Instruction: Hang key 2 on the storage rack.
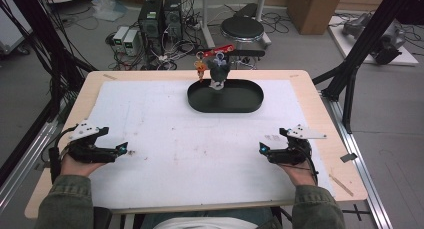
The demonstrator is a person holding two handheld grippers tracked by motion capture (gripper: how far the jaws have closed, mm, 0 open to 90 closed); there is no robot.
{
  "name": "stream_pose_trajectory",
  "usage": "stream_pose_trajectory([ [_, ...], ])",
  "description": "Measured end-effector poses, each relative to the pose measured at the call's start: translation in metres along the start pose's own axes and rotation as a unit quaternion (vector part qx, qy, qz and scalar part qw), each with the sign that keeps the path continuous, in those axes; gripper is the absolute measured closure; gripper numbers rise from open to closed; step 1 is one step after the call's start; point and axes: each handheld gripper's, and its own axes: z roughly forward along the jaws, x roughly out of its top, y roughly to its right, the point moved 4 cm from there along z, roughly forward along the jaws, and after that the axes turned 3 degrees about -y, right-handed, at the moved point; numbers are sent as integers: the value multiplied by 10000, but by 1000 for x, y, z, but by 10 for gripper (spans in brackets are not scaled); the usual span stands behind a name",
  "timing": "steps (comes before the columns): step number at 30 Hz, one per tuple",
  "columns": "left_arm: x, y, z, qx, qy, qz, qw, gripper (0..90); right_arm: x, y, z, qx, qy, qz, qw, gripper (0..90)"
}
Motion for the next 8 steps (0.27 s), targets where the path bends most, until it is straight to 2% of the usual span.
stream_pose_trajectory([
  [5, -8, -6, -8, 116, 274, -218, 9993, 93, 0, 0, 0, 13, -13, -3, 10000, 6],
  [8, -10, -6, -7, 170, 258, -216, 9993, 93, 0, 0, 1, 28, -28, -7, 10000, 5],
])
